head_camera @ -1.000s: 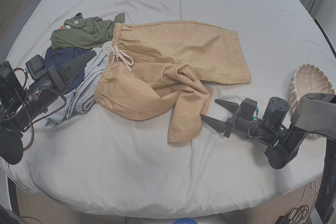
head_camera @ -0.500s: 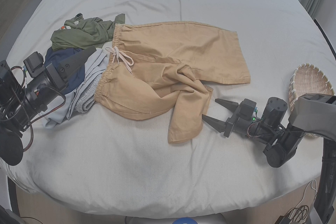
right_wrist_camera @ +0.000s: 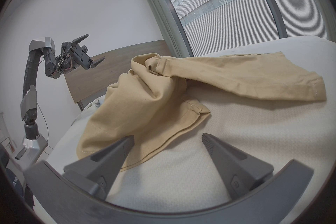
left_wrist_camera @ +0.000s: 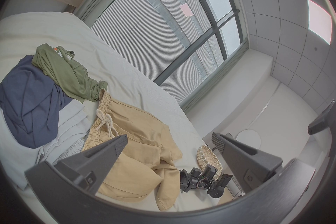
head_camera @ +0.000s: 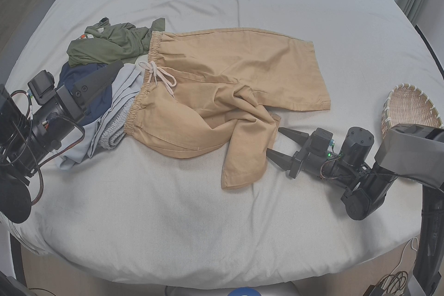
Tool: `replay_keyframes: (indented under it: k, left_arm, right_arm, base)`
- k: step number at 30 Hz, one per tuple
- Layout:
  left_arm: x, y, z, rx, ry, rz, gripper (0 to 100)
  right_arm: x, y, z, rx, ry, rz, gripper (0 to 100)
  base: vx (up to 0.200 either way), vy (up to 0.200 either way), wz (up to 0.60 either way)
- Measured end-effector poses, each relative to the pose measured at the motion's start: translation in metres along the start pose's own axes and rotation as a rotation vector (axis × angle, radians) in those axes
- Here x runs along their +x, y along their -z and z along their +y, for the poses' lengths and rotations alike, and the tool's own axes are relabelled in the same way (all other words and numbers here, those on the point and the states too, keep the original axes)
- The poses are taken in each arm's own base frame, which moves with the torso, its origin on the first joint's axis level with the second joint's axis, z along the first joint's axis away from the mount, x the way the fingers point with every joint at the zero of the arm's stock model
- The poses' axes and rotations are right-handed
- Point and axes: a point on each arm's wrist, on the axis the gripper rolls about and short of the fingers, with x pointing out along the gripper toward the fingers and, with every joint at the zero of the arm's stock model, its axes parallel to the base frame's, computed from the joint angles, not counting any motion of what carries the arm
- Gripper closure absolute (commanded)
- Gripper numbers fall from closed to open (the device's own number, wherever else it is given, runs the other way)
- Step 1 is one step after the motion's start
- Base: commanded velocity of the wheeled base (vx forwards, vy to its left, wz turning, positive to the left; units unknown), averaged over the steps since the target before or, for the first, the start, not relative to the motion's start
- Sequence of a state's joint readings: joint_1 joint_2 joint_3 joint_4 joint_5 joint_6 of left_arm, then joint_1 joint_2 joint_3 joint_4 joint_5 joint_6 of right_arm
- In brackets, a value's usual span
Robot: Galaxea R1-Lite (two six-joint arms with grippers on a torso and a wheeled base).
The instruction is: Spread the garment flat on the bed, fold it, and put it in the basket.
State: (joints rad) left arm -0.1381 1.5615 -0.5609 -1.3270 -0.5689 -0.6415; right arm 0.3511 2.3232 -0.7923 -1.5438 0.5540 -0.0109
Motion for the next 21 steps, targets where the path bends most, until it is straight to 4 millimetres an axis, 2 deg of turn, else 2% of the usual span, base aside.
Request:
replay_keyframes:
  k: [12,21]
  left_arm:
    - [-0.002,0.001,0.001,-0.004,-0.007,0.003,0]
    - [-0.004,0.001,0.000,-0.005,-0.011,0.000,0]
  right_arm:
    - [0.004,0.000,0.005,0.011,-0.015,0.000,100]
    - [0.001,-0.015,0.007,0.014,-0.017,-0.020,100]
  base:
    - [0.000,0.000,0.00]
    - [0.000,0.000,0.00]
